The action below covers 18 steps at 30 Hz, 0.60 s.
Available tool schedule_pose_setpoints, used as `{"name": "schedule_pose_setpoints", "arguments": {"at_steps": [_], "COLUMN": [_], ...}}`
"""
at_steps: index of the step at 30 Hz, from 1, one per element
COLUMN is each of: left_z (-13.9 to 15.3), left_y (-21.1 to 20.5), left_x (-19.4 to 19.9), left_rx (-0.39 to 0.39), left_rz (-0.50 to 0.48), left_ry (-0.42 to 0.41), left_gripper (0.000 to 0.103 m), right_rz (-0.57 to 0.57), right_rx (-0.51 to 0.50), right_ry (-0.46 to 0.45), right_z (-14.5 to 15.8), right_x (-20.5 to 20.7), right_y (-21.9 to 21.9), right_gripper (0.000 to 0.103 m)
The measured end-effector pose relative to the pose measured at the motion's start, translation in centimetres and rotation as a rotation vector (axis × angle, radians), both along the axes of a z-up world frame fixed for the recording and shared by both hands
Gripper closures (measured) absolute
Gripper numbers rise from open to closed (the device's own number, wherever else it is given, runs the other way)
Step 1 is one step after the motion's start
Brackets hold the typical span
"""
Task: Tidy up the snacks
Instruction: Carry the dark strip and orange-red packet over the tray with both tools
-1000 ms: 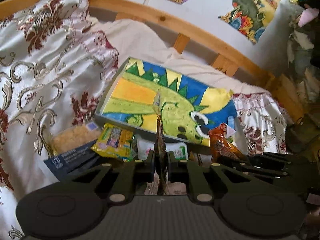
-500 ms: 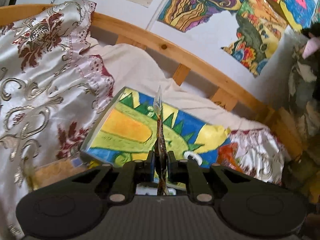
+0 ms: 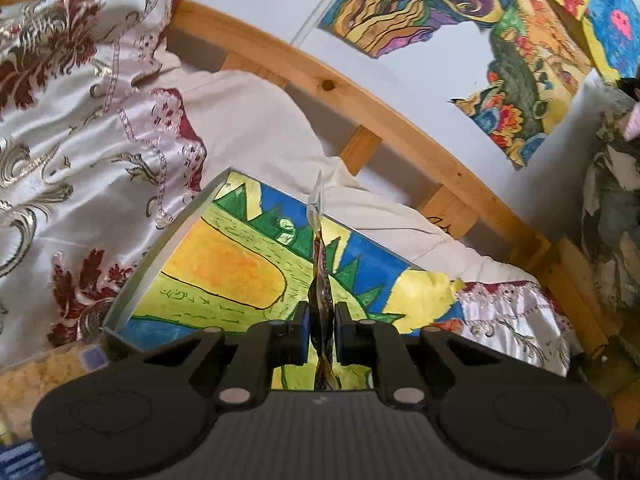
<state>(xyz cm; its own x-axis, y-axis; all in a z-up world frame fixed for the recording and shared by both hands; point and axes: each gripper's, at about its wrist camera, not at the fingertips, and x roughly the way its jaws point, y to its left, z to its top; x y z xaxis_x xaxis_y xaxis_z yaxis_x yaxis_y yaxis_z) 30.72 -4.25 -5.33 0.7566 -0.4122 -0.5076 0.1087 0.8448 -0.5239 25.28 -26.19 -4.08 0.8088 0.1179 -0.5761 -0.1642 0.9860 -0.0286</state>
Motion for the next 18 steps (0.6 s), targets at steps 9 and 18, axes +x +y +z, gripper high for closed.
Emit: {"name": "schedule_pose_setpoints", "arguments": {"at_steps": [9,18], "left_z": [-2.9,-3.8], "left_y": [0.5,1.0], "left_x": [2.1,2.7], "left_rx": [-0.029,-0.025], "left_rz": [-0.006,0.019], "left_ry": [0.073,0.126], "left_gripper": [0.09,0.088], "right_rz": [-0.036,-0.062], "right_rx": [-0.016,-0.011], "right_ry": [0.045,0.079], "right_z": [-1.5,-2.5], "right_x": [2.1,3.0], "right_y": [-0.2,-0.4], "right_gripper": [0.082,0.082]}}
